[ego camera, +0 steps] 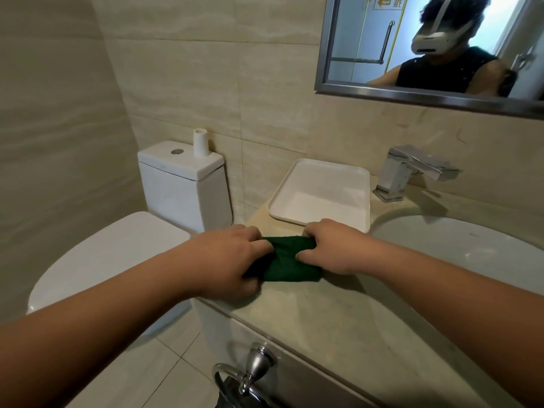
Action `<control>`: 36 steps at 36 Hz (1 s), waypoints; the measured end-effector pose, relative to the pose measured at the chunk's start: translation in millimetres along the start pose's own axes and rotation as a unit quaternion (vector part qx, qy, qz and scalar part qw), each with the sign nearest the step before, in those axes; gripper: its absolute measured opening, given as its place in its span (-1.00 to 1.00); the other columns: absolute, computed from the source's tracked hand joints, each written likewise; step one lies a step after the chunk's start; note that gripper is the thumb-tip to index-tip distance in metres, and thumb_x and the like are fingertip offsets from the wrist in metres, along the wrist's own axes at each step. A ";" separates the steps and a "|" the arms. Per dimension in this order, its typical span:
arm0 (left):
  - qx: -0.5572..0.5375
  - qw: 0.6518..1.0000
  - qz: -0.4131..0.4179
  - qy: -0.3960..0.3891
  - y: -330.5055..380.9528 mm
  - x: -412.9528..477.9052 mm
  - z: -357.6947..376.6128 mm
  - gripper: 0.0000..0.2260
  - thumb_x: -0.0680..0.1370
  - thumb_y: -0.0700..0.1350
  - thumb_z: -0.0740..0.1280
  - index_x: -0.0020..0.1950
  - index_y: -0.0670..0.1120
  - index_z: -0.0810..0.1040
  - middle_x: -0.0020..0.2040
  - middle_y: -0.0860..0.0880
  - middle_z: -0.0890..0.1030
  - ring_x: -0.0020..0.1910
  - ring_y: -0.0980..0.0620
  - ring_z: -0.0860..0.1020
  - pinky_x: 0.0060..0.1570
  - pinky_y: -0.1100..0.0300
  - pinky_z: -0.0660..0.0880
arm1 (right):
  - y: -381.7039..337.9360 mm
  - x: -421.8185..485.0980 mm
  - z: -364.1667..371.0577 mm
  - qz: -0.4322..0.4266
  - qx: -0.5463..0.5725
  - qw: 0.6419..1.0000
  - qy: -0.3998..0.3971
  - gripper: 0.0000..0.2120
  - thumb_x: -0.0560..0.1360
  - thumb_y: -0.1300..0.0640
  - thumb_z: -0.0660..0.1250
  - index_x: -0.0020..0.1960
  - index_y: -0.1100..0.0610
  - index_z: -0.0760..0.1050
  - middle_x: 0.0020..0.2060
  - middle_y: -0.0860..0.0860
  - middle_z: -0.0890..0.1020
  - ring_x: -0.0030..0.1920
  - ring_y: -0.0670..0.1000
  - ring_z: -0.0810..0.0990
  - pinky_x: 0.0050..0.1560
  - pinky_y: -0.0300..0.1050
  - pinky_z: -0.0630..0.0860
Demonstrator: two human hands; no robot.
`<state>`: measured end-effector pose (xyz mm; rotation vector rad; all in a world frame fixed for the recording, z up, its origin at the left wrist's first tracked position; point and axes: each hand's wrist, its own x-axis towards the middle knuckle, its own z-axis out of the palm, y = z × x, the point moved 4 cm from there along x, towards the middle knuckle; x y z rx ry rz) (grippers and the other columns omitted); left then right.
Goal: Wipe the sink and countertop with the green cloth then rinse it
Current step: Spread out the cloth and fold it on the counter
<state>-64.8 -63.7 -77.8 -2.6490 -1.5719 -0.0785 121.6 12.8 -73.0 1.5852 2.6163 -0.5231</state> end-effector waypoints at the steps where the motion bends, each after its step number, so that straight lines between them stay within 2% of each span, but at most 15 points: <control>1: 0.015 1.000 0.012 0.005 1.5 -0.2 0.1 -0.57 0.58 0.19 0.25 0.43 0.12 0.45 0.22 0.05 0.54 0.08 0.07 0.51 0.05 0.09 0.59 | -1.4 -0.3 -0.4 0.005 0.014 1.000 -0.006 -0.76 0.54 -0.13 0.39 0.06 0.03 0.55 -0.07 -0.01 0.57 -0.08 0.01 0.56 -0.15 -0.06 0.50; 5: 0.055 0.998 0.039 0.007 3.6 1.1 2.9 -0.64 0.64 0.12 0.21 0.41 0.05 0.46 0.20 0.02 0.59 0.04 0.03 0.57 -0.02 0.05 0.63 | -6.9 -7.7 -4.7 0.015 0.082 0.996 -0.028 -0.87 0.52 -0.01 0.43 -0.01 0.00 0.52 -0.08 0.00 0.61 -0.07 0.01 0.56 -0.19 -0.09 0.46; 7: 0.065 0.997 0.048 0.009 2.5 4.7 2.0 -0.66 0.66 0.12 0.21 0.39 0.05 0.48 0.18 0.03 0.63 0.02 0.02 0.61 -0.04 0.04 0.64 | -5.5 -11.4 -6.4 0.026 0.127 0.991 -0.042 -0.89 0.52 0.06 0.43 0.00 0.03 0.53 -0.07 0.04 0.63 -0.07 0.04 0.59 -0.18 -0.07 0.52; 9: 0.053 0.997 0.046 0.015 0.0 11.1 -2.7 -0.68 0.68 0.12 0.23 0.41 0.09 0.47 0.17 0.06 0.63 0.03 0.06 0.62 0.00 0.07 0.64 | -1.6 -14.4 -8.2 0.053 0.221 0.971 -0.072 -0.87 0.55 0.13 0.41 0.08 0.07 0.52 -0.01 0.13 0.66 -0.12 0.12 0.68 -0.11 0.03 0.65; 11: 0.036 0.999 0.026 0.021 -5.2 21.3 -9.2 -0.67 0.69 0.08 0.25 0.46 0.12 0.43 0.20 0.07 0.62 0.07 0.07 0.62 0.06 0.08 0.63 | 5.3 -16.6 -14.8 0.084 0.337 0.933 -0.095 -0.84 0.60 0.19 0.37 0.16 0.10 0.48 0.02 0.26 0.66 -0.25 0.15 0.69 -0.11 0.05 0.68; 13: 0.034 0.998 0.008 0.046 -9.4 36.1 -22.8 -0.65 0.69 0.04 0.26 0.48 0.10 0.45 0.19 0.05 0.63 0.05 0.04 0.63 0.04 0.06 0.64 | 15.5 -15.4 -28.5 0.098 0.410 0.904 -0.075 -0.82 0.61 0.23 0.36 0.20 0.13 0.46 0.00 0.31 0.67 -0.29 0.16 0.69 -0.20 0.02 0.70; 15: 0.039 0.994 0.007 0.099 -10.7 54.8 -38.2 -0.64 0.65 0.05 0.22 0.43 0.04 0.51 0.13 0.02 0.65 -0.03 0.01 0.64 -0.07 0.05 0.64 | 28.1 -10.3 -45.3 0.098 0.446 0.889 -0.019 -0.79 0.61 0.26 0.37 0.22 0.16 0.46 -0.05 0.32 0.67 -0.37 0.15 0.66 -0.41 -0.05 0.64; 17: 0.038 0.987 0.009 0.154 -8.0 76.9 -50.7 -0.67 0.65 0.00 0.24 0.39 -0.02 0.56 0.11 -0.02 0.68 -0.06 -0.01 0.64 -0.17 0.09 0.59 | 43.4 -2.3 -62.0 0.099 0.453 0.885 0.048 -0.76 0.59 0.27 0.39 0.23 0.14 0.47 -0.03 0.30 0.66 -0.40 0.12 0.64 -0.39 -0.04 0.63; 19: 0.032 0.984 -0.008 0.175 -4.6 101.6 -54.3 -0.67 0.67 -0.12 0.27 0.44 -0.01 0.54 0.22 -0.03 0.66 0.06 -0.03 0.63 -0.10 0.08 0.59 | 61.1 10.3 -74.4 0.096 0.429 0.891 0.111 -0.71 0.58 0.27 0.42 0.26 0.13 0.46 -0.01 0.26 0.66 -0.33 0.12 0.67 -0.25 0.03 0.67; 21: 0.015 0.990 -0.035 0.135 -1.0 124.8 -43.8 -0.59 0.67 -0.15 0.26 0.53 0.02 0.47 0.39 -0.02 0.58 0.26 -0.05 0.58 0.15 0.00 0.60 | 80.5 23.5 -79.2 0.099 0.324 0.926 0.164 -0.61 0.56 0.20 0.44 0.34 0.08 0.44 0.01 0.16 0.65 -0.15 0.13 0.70 -0.07 0.12 0.70; 24: -0.020 0.997 -0.075 -0.002 -1.7 147.5 -6.5 -0.55 0.72 0.08 0.16 0.62 0.07 0.36 0.58 -0.04 0.41 0.47 -0.09 0.44 0.43 -0.07 0.45 | 97.6 34.3 -66.3 0.106 0.086 0.976 0.168 -0.48 0.55 0.05 0.41 0.49 -0.05 0.42 0.27 0.10 0.57 0.18 0.16 0.60 0.17 0.08 0.60; 26: -0.073 0.991 -0.109 -0.036 -3.0 152.1 11.2 -0.49 0.73 0.20 0.07 0.66 0.08 0.28 0.63 -0.03 0.33 0.52 -0.09 0.40 0.47 -0.05 0.39 | 100.8 39.6 -47.3 0.061 0.024 0.988 0.141 -0.53 0.60 0.02 0.30 0.50 -0.11 0.43 0.37 0.06 0.52 0.28 0.16 0.53 0.28 0.06 0.53; 29: -0.100 0.987 -0.122 -0.028 -2.8 153.3 24.3 -0.44 0.73 0.26 0.03 0.69 0.07 0.21 0.68 -0.02 0.23 0.59 -0.06 0.29 0.54 0.01 0.25 | 103.3 40.3 -22.4 0.011 -0.014 0.994 0.108 -0.57 0.69 0.03 0.12 0.55 -0.07 0.39 0.50 0.02 0.43 0.40 0.14 0.47 0.42 0.07 0.43; 33: -0.082 0.986 -0.138 -0.042 -0.9 152.2 23.2 -0.43 0.73 0.27 -0.03 0.71 0.11 0.12 0.72 -0.04 0.14 0.67 -0.10 0.11 0.62 -0.02 0.06 | 109.6 38.8 -18.0 0.004 -0.021 0.993 0.112 -0.56 0.73 0.00 0.07 0.59 -0.08 0.33 0.58 0.01 0.32 0.49 0.14 0.36 0.51 0.05 0.32; 36: -0.142 0.975 -0.168 0.020 2.5 144.0 7.3 -0.50 0.72 0.25 0.05 0.65 0.13 0.28 0.62 0.04 0.34 0.55 -0.03 0.31 0.52 0.02 0.25 | 114.2 40.5 -31.7 -0.013 0.034 0.996 0.081 -0.52 0.71 -0.02 0.14 0.63 -0.06 0.27 0.62 0.03 0.26 0.57 0.13 0.23 0.57 0.00 0.19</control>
